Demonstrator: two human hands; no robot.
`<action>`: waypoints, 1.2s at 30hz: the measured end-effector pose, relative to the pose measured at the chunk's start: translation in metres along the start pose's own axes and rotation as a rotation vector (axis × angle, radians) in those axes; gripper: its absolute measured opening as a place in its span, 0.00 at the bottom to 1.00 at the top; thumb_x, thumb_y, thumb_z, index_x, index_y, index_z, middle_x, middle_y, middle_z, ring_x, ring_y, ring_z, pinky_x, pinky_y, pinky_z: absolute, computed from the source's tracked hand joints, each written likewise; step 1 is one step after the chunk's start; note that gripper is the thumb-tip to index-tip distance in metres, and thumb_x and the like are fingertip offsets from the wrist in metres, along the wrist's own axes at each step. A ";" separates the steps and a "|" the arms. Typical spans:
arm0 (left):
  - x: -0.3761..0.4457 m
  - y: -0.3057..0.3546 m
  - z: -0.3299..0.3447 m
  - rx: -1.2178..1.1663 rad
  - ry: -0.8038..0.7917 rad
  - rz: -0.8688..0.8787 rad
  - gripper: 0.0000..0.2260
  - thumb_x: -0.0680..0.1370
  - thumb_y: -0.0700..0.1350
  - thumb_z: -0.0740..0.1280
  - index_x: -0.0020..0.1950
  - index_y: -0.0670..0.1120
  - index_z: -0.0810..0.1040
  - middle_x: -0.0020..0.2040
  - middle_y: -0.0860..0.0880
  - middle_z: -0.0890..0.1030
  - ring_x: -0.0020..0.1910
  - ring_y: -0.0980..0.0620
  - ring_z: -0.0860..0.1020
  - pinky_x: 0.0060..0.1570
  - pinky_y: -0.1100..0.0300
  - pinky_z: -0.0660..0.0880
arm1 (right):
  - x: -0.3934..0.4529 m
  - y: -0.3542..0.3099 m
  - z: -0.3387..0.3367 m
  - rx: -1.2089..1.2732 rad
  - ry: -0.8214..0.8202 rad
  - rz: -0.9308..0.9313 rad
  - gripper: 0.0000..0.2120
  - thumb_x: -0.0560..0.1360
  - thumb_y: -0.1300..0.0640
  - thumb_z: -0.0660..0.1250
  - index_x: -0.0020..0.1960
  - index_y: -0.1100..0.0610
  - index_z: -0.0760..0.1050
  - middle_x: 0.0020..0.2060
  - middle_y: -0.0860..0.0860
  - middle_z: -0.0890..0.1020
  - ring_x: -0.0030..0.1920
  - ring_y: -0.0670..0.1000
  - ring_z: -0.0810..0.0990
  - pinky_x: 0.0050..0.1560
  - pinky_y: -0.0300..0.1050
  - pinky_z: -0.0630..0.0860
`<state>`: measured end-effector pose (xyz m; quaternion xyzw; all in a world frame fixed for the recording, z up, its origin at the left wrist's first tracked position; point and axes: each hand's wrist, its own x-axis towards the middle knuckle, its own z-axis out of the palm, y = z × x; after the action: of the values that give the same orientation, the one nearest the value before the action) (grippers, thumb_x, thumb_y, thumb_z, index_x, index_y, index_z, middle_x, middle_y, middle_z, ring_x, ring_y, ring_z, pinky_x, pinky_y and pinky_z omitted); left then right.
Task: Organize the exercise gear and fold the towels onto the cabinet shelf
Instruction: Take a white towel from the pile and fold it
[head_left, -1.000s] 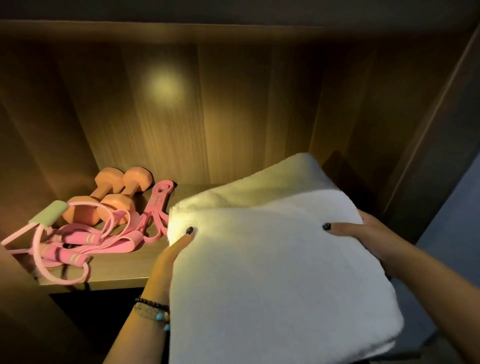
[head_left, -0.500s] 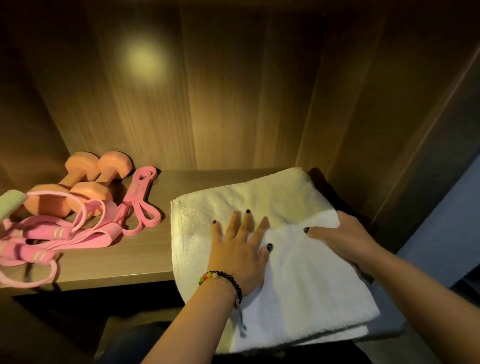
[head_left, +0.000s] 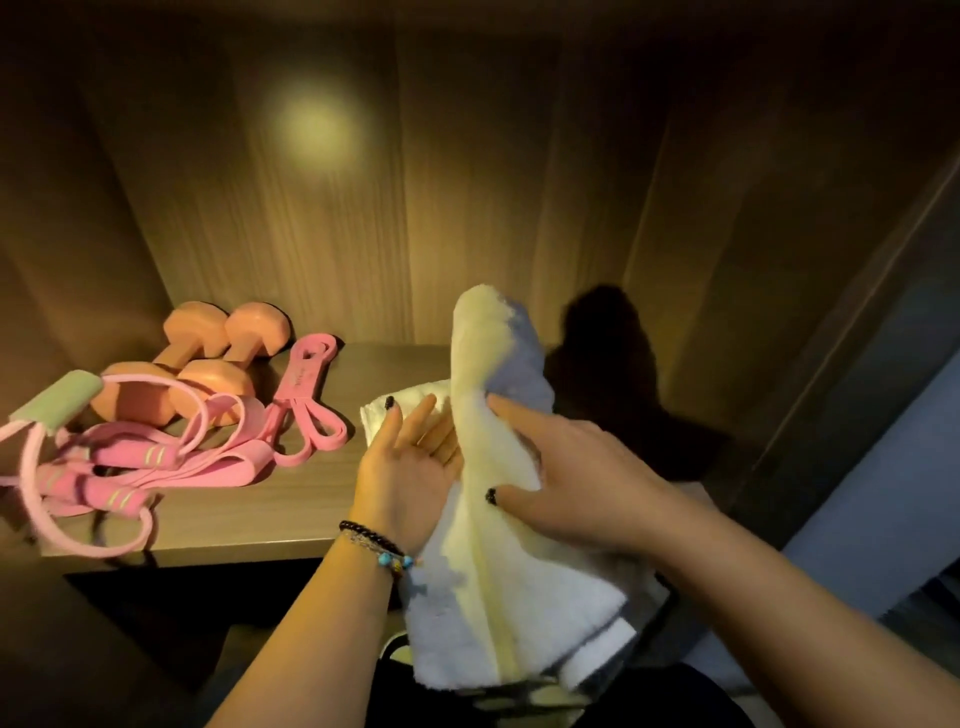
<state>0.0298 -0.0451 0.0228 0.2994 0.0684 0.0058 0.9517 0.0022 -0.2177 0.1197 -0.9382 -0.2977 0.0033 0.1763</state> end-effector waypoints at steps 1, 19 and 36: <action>-0.003 0.002 0.000 0.016 -0.024 -0.016 0.27 0.72 0.60 0.64 0.61 0.41 0.76 0.59 0.40 0.80 0.61 0.41 0.76 0.59 0.47 0.73 | 0.001 -0.007 0.010 -0.054 -0.013 -0.032 0.36 0.75 0.46 0.65 0.76 0.46 0.49 0.66 0.52 0.72 0.59 0.57 0.74 0.52 0.51 0.73; -0.005 0.018 0.024 0.898 0.297 0.193 0.08 0.67 0.45 0.74 0.43 0.45 0.81 0.41 0.46 0.83 0.41 0.46 0.80 0.38 0.55 0.77 | -0.028 0.000 0.043 0.563 -0.099 0.082 0.38 0.74 0.52 0.70 0.76 0.45 0.52 0.70 0.51 0.71 0.66 0.48 0.71 0.64 0.47 0.71; 0.003 0.021 0.000 0.458 0.243 0.152 0.23 0.74 0.45 0.70 0.69 0.41 0.73 0.67 0.42 0.76 0.66 0.42 0.74 0.70 0.44 0.66 | -0.111 0.028 0.112 0.137 0.669 -0.214 0.15 0.67 0.73 0.72 0.53 0.65 0.81 0.45 0.55 0.83 0.43 0.54 0.81 0.41 0.46 0.78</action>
<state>0.0336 -0.0278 0.0347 0.5081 0.1592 0.0976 0.8408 -0.0863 -0.2642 -0.0056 -0.8370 -0.3191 -0.3025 0.3257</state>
